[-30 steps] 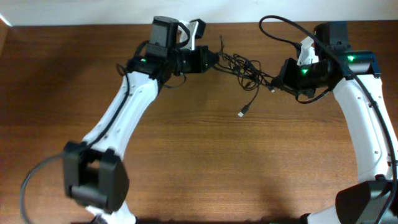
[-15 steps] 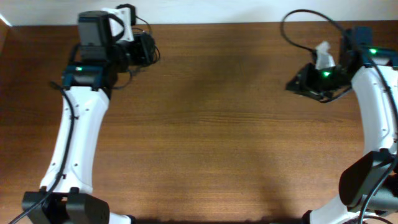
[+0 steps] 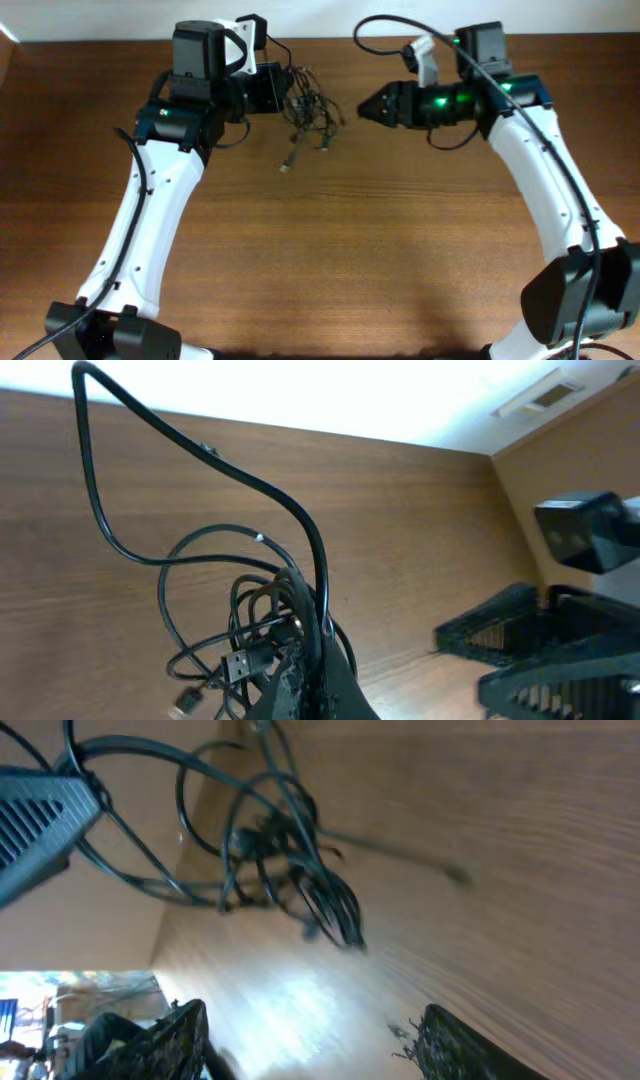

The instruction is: Untangle cables

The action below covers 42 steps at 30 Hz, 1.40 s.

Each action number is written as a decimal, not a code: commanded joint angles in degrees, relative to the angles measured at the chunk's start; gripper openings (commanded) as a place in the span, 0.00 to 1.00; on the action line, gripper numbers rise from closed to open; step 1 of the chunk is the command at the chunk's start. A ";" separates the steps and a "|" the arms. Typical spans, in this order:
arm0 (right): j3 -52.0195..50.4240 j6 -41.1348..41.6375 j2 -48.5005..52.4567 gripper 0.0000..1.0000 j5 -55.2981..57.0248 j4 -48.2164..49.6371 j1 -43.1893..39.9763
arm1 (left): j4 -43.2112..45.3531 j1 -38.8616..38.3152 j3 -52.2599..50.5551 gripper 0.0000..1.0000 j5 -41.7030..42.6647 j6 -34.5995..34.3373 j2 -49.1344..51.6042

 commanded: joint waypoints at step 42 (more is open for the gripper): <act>7.26 7.63 -19.93 0.04 -2.14 -11.08 -25.88 | -9.68 8.92 1.33 0.00 -35.93 -1.14 6.16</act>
